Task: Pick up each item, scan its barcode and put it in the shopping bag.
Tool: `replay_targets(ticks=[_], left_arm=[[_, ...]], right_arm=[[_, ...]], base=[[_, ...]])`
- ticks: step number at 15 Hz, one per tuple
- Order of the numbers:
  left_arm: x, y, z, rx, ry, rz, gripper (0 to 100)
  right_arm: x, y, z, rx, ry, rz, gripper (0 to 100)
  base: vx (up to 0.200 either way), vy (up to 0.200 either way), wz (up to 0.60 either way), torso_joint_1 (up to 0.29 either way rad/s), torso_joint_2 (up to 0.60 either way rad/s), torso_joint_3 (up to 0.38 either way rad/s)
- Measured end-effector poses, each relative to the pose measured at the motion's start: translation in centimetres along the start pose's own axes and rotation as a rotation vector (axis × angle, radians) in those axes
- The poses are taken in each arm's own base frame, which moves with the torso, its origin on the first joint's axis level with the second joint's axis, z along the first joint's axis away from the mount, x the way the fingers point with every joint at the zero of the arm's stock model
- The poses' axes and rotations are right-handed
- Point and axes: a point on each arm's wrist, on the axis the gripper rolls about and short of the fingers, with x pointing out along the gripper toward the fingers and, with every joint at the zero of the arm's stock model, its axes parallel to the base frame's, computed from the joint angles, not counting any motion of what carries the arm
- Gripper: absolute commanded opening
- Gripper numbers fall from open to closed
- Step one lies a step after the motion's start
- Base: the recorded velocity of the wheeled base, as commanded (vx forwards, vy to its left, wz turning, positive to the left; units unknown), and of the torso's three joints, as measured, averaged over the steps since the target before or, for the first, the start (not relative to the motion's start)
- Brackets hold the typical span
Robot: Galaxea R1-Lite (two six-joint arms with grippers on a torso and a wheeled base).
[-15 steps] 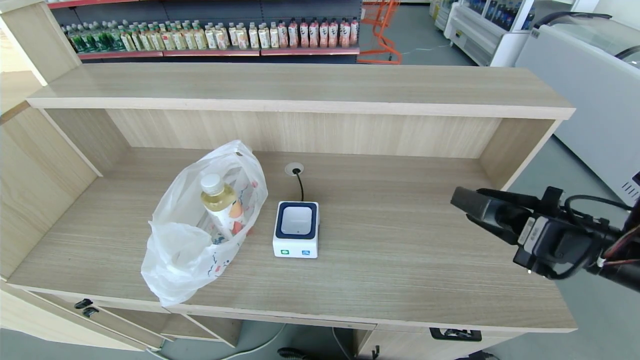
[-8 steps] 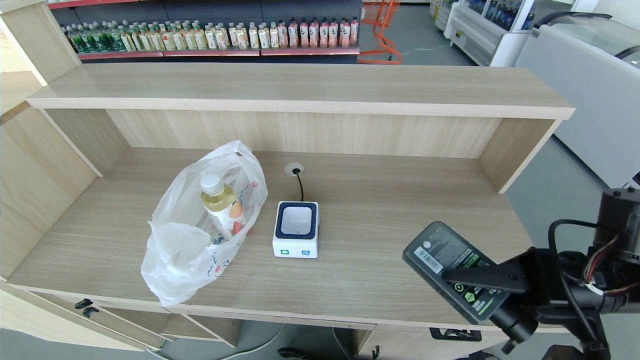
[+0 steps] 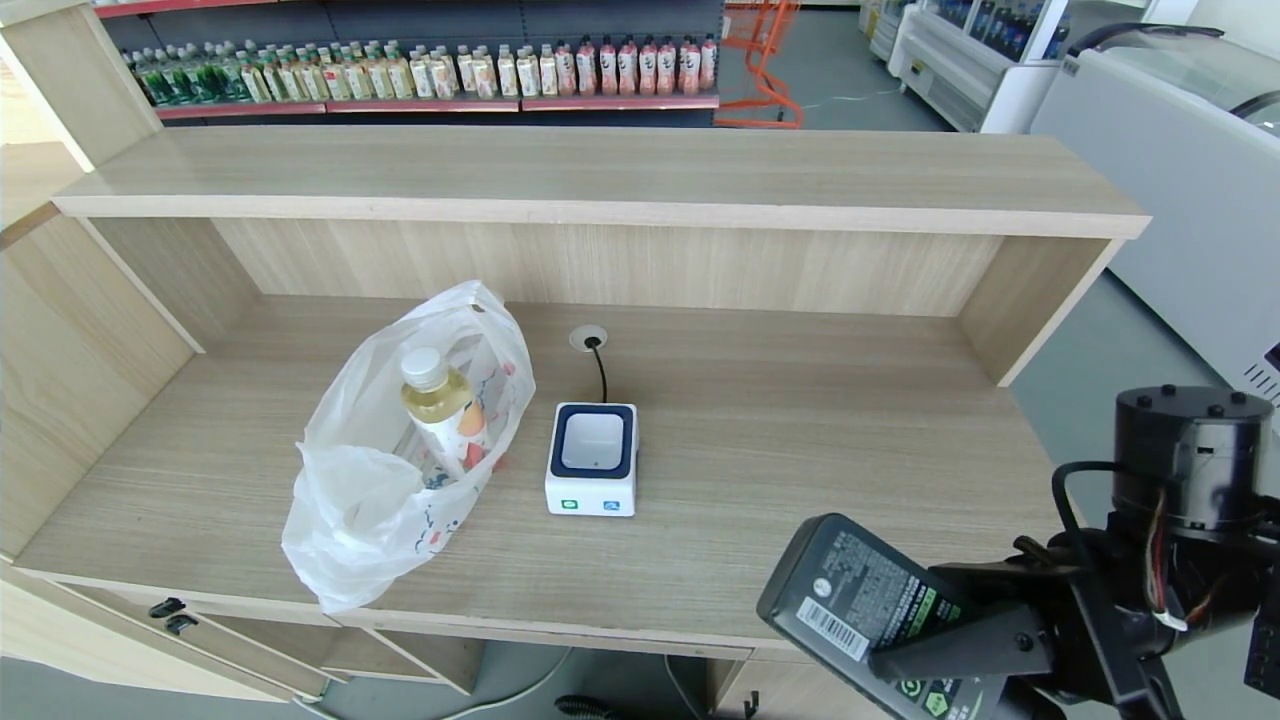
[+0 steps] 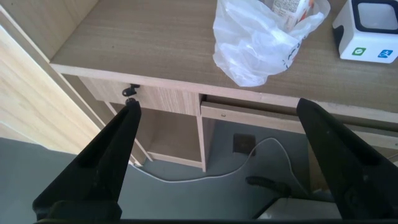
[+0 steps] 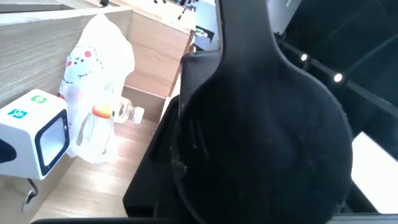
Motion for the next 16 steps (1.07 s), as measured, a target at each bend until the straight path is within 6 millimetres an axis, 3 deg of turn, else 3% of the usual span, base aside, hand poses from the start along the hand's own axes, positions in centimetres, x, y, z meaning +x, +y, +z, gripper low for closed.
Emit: replay_targets(ticks=[16], left_arm=[[0.0, 0.0, 0.0, 0.0, 0.0, -0.001, 100]], right_arm=[[0.75, 0.47, -0.58, -0.029, -0.022, -0.026, 0]], base=[[0.0, 0.0, 0.0, 0.0, 0.0, 0.0]])
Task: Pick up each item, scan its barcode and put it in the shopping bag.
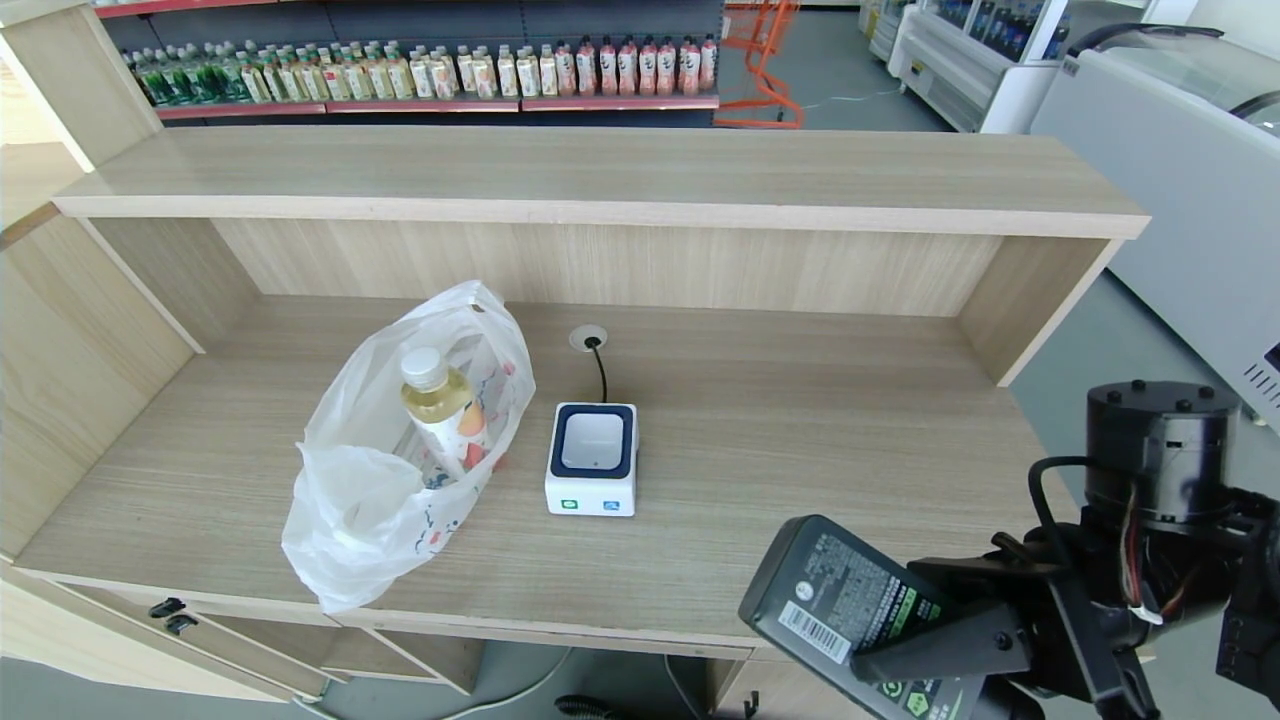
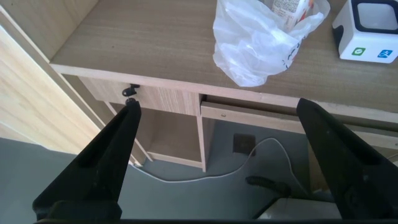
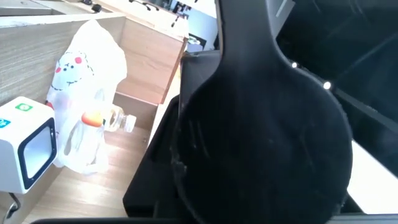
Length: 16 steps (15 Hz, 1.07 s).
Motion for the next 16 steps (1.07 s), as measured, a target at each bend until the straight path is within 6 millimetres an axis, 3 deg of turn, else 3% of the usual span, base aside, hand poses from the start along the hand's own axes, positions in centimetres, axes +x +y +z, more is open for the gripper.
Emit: replay_targets(ticks=[8, 11, 14, 16], left_arm=[[0.0, 0.0, 0.0, 0.0, 0.0, 0.001, 100], [0.0, 0.0, 0.0, 0.0, 0.0, 0.001, 100], [0.0, 0.0, 0.0, 0.0, 0.0, 0.001, 100], [0.0, 0.0, 0.0, 0.0, 0.0, 0.001, 100]], right_arm=[[0.2, 0.2, -0.8, 0.038, -0.015, -0.032, 0], [0.0, -0.5, -1.5, 0.39, 0.005, -0.009, 0], [-1.5, -1.7, -2.4, 0.888, 0.337, 0.169, 0], [-3.6, -2.5, -2.3, 1.177, 0.526, 0.146, 0]], base=[[0.0, 0.0, 0.0, 0.0, 0.0, 0.0], [0.0, 0.0, 0.0, 0.0, 0.0, 0.0], [0.0, 0.0, 0.0, 0.0, 0.0, 0.0], [0.0, 0.0, 0.0, 0.0, 0.0, 0.0]])
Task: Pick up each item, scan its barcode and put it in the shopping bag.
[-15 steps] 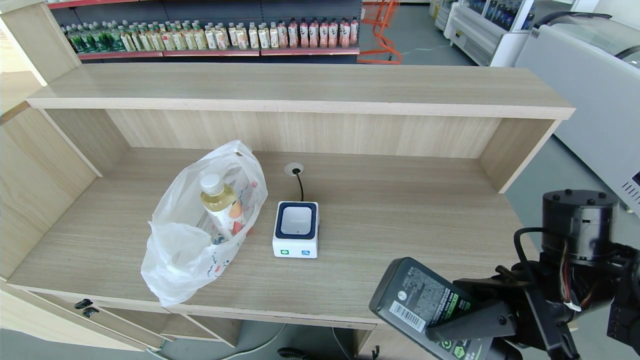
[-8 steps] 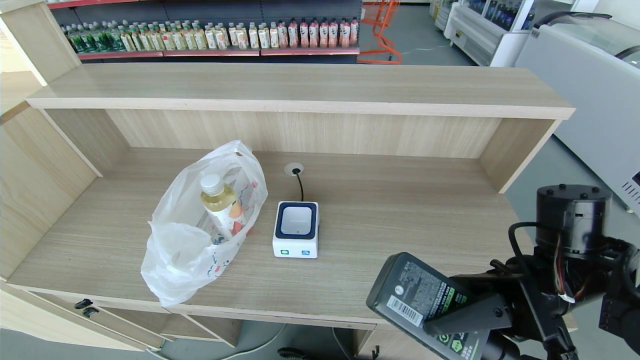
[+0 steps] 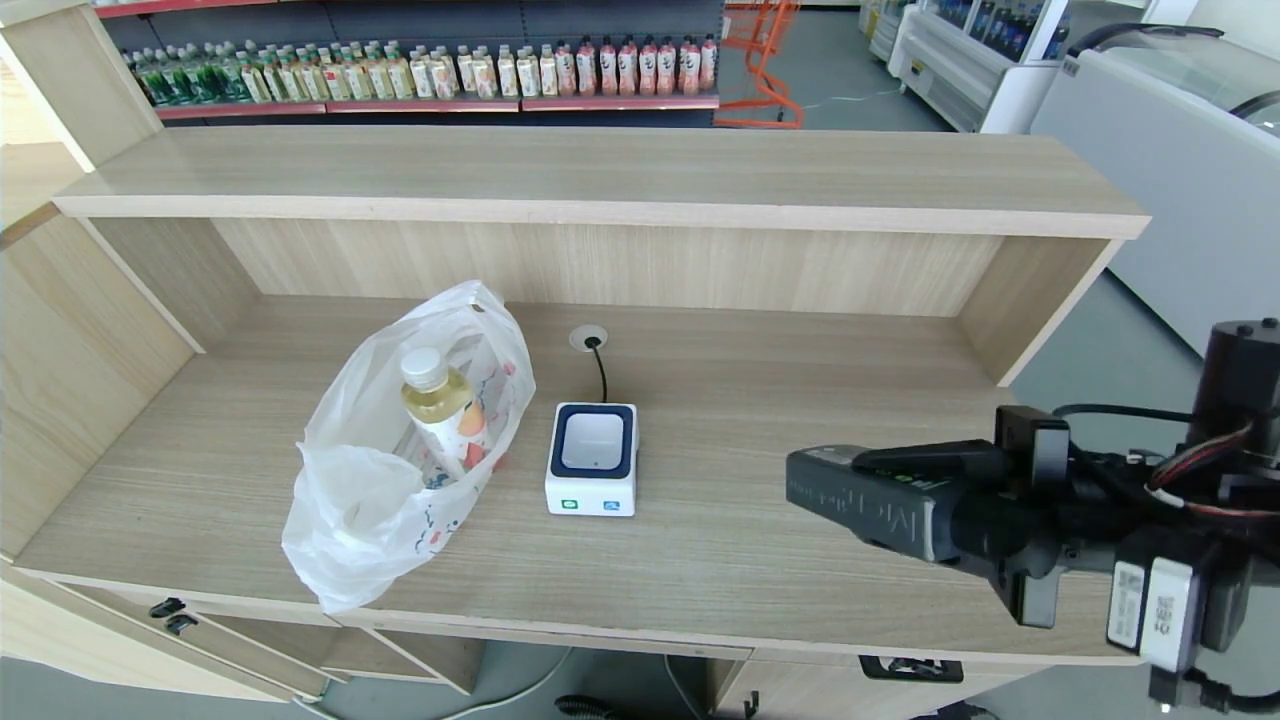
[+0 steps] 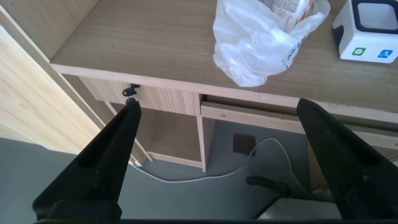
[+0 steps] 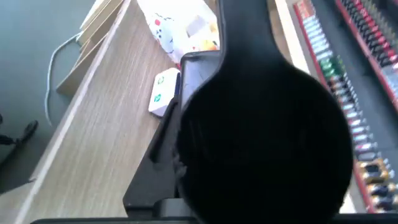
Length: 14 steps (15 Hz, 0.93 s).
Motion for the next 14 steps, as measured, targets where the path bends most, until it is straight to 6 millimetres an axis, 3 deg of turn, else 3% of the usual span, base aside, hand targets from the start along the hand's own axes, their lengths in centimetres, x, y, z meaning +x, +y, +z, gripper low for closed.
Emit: replay_targets(ticks=[3, 6, 8, 10, 12, 14], left_arm=[[0.0, 0.0, 0.0, 0.0, 0.0, 0.0, 100], [0.0, 0.0, 0.0, 0.0, 0.0, -0.001, 100], [0.0, 0.0, 0.0, 0.0, 0.0, -0.001, 100], [0.0, 0.0, 0.0, 0.0, 0.0, -0.001, 100], [0.0, 0.0, 0.0, 0.0, 0.0, -0.001, 100], [0.0, 0.0, 0.0, 0.0, 0.0, 0.0, 100]], right_arm=[[-3.7, -0.7, -1.2, 0.506, 0.175, -0.127, 0], [-3.7, -2.5, -1.4, 1.136, 0.227, -0.332, 0], [-1.7, -4.6, -1.2, 1.537, 0.16, -0.464, 0], [1.5, -6.6, -1.6, 1.797, 0.1, -0.494, 0], [5.4, -7.3, -2.0, 1.948, 0.072, -0.433, 0], [8.9, -6.4, -2.5, 2.016, 0.095, -0.348, 0]], base=[[0.0, 0.0, 0.0, 0.0, 0.0, 0.0], [0.0, 0.0, 0.0, 0.0, 0.0, 0.0], [0.0, 0.0, 0.0, 0.0, 0.0, 0.0], [0.0, 0.0, 0.0, 0.0, 0.0, 0.0], [0.0, 0.0, 0.0, 0.0, 0.0, 0.0], [0.0, 0.0, 0.0, 0.0, 0.0, 0.0]])
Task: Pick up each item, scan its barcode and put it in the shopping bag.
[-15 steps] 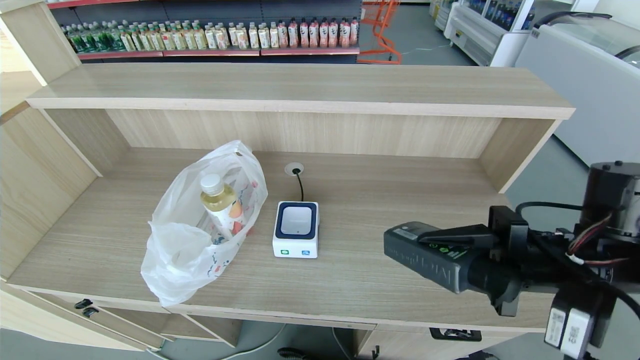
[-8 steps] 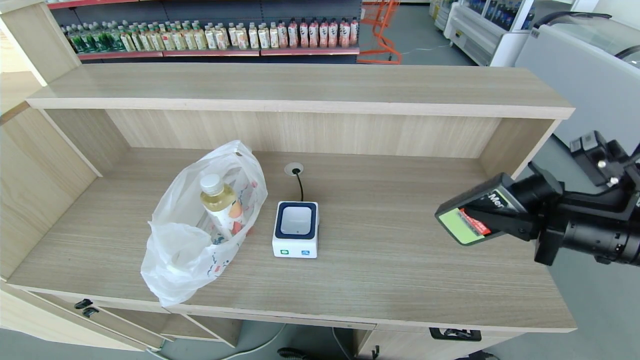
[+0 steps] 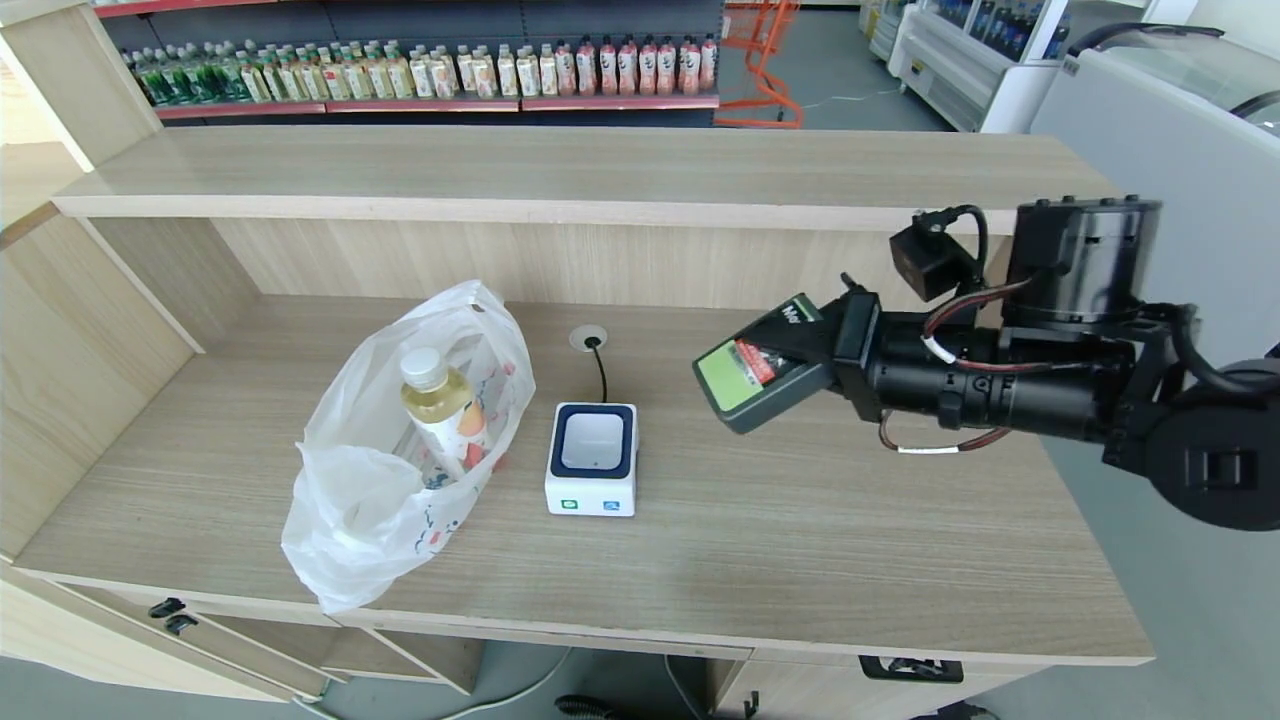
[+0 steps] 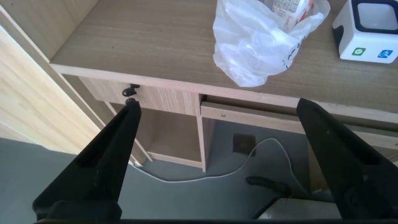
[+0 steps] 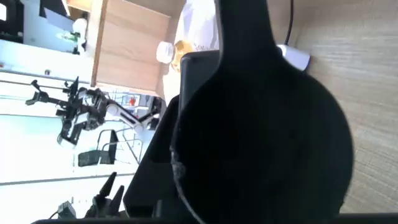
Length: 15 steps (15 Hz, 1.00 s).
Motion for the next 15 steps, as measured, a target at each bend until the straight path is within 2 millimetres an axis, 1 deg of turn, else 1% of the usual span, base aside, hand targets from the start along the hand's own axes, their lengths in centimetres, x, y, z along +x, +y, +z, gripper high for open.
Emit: replay_targets(ticks=[1, 4, 7, 10, 15], left_arm=[[0.0, 0.0, 0.0, 0.0, 0.0, 0.0, 100], [0.0, 0.0, 0.0, 0.0, 0.0, 0.0, 100], [0.0, 0.0, 0.0, 0.0, 0.0, 0.0, 100], [0.0, 0.0, 0.0, 0.0, 0.0, 0.0, 100], [0.0, 0.0, 0.0, 0.0, 0.0, 0.0, 100]], right_arm=[[1.6, -0.3, -0.9, 0.011, 0.041, 0.002, 0], [5.2, -1.3, -3.5, 0.014, 0.138, -0.005, 0], [7.8, -2.4, -4.4, -0.063, 0.172, -0.007, 0], [9.5, -2.9, -4.3, -0.138, 0.168, 0.005, 0], [10.9, -4.0, -4.7, -0.247, 0.175, 0.005, 0]], base=[[0.0, 0.0, 0.0, 0.0, 0.0, 0.0], [0.0, 0.0, 0.0, 0.0, 0.0, 0.0], [0.0, 0.0, 0.0, 0.0, 0.0, 0.0], [0.0, 0.0, 0.0, 0.0, 0.0, 0.0], [0.0, 0.0, 0.0, 0.0, 0.0, 0.0]])
